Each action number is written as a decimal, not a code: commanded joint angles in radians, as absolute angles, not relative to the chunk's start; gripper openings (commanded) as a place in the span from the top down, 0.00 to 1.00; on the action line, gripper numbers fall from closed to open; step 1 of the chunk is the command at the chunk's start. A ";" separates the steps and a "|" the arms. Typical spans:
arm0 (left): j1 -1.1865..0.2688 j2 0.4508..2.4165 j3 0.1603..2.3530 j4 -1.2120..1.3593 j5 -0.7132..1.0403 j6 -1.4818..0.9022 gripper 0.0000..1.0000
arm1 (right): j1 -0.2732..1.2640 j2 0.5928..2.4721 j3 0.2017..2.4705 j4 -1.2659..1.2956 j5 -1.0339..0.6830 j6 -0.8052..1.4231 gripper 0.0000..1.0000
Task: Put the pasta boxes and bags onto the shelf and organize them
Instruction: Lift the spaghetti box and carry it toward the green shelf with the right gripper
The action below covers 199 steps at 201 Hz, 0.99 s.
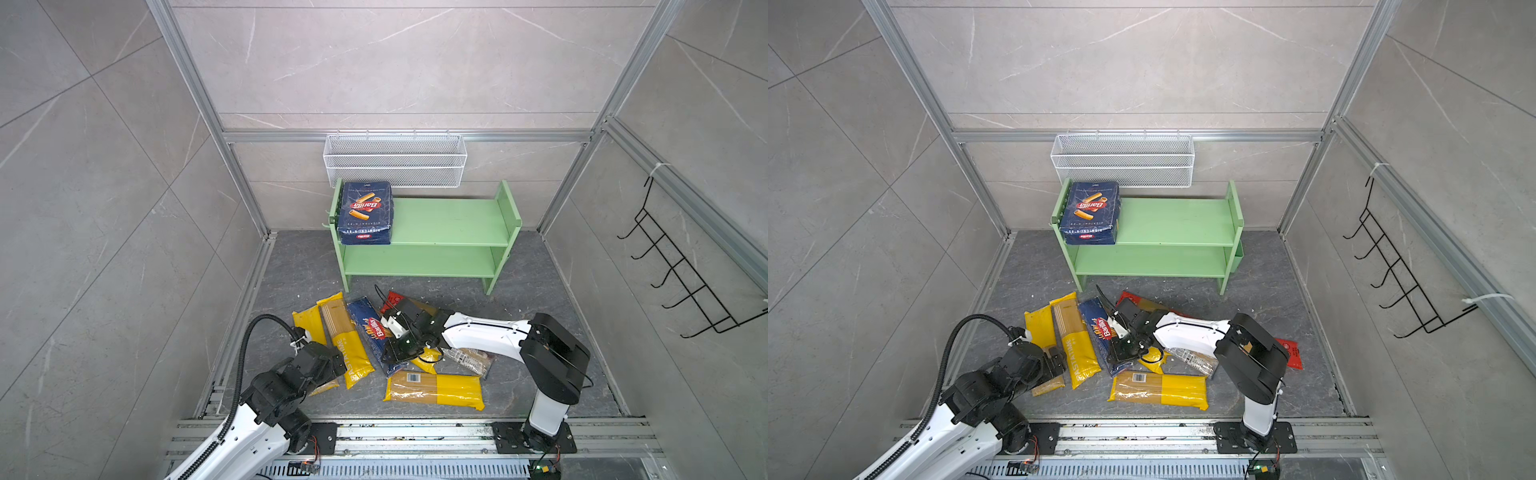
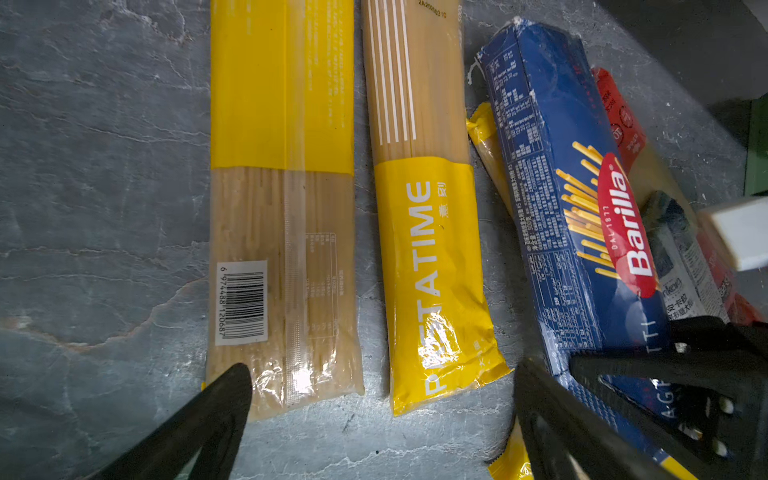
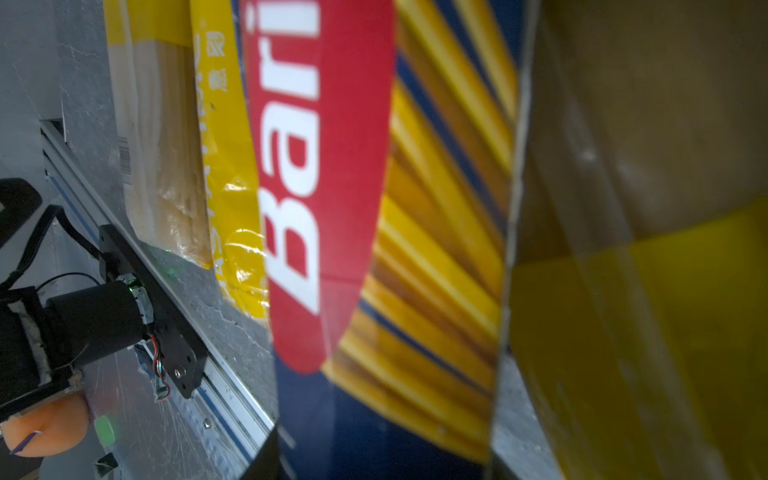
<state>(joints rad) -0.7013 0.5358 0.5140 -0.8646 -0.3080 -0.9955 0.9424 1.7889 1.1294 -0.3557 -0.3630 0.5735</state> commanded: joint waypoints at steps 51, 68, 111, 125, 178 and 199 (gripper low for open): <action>-0.698 0.622 0.575 -0.781 -0.293 -0.957 0.00 | 0.944 1.527 1.073 -0.401 -0.335 0.557 0.70; -0.698 0.643 0.587 -0.765 -0.291 -0.950 0.00 | 0.944 1.484 1.069 -0.434 -0.334 0.552 0.69; -0.699 0.700 0.618 -0.738 -0.281 -0.934 0.00 | 0.944 1.385 1.041 -0.498 -0.337 0.546 0.70; -0.698 0.708 0.624 -0.738 -0.285 -0.926 0.00 | 0.944 1.343 1.027 -0.516 -0.341 0.549 0.70; -0.698 0.688 0.649 -0.764 -0.313 -0.914 0.00 | 0.945 1.160 1.009 -0.639 -0.309 0.550 0.69; -0.699 0.700 0.658 -0.758 -0.308 -0.913 0.00 | 0.945 1.095 1.020 -0.698 -0.284 0.545 0.69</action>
